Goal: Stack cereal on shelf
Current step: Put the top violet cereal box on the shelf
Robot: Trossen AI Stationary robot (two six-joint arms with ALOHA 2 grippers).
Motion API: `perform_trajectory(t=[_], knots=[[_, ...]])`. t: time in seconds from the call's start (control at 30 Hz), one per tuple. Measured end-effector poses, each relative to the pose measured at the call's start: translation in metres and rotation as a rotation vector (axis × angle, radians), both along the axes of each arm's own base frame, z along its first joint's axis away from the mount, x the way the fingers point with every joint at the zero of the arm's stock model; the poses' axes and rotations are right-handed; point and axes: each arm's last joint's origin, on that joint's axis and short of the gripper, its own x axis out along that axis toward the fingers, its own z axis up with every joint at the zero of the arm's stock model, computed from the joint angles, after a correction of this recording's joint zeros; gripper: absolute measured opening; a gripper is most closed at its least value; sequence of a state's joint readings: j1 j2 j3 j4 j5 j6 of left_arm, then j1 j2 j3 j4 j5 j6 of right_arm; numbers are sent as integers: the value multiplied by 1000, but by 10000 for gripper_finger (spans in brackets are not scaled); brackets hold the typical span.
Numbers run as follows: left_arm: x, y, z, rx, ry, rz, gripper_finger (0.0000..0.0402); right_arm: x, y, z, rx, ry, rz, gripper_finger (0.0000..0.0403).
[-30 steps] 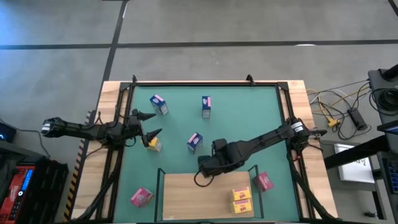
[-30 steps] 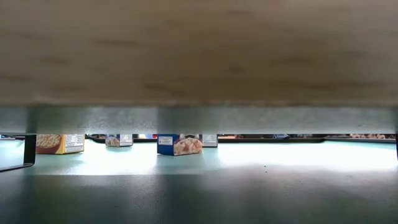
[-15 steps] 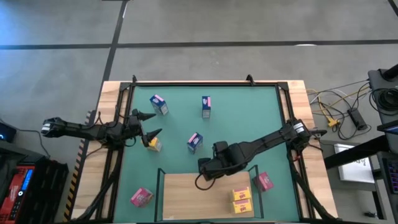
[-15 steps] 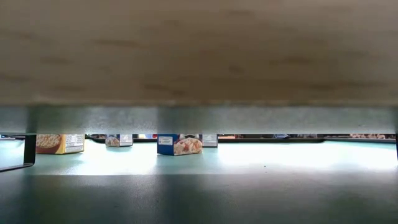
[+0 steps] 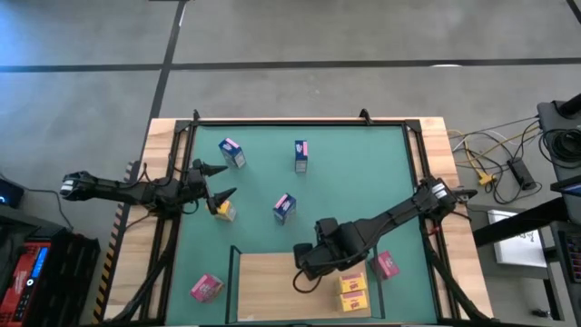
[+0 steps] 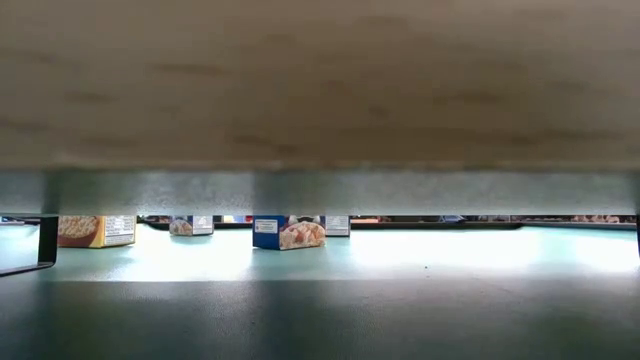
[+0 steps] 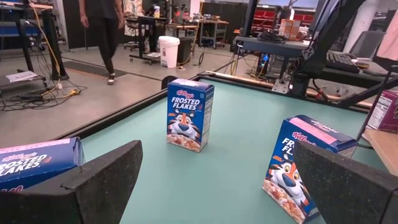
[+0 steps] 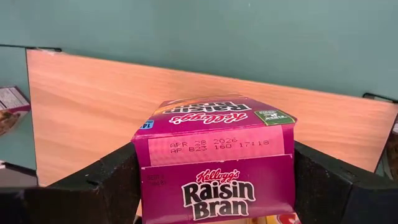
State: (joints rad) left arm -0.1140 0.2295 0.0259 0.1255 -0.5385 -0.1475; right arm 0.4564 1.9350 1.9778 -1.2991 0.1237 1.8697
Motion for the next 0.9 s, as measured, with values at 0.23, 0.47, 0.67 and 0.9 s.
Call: perform_trajectory(t=[0.23, 0.47, 0.67, 0.9], knots=[[0, 0, 0, 0, 0, 0, 399, -1, 2, 0, -3, 0, 7, 321], [0, 0, 0, 0, 0, 0, 399, 3, 3, -8, -14, 9, 16, 353], [0, 0, 0, 0, 2, 0, 399, 7, 5, -11, -11, -1, 34, 374], [0, 0, 0, 0, 4, 0, 399, 8, 7, -8, 3, -21, 36, 382]])
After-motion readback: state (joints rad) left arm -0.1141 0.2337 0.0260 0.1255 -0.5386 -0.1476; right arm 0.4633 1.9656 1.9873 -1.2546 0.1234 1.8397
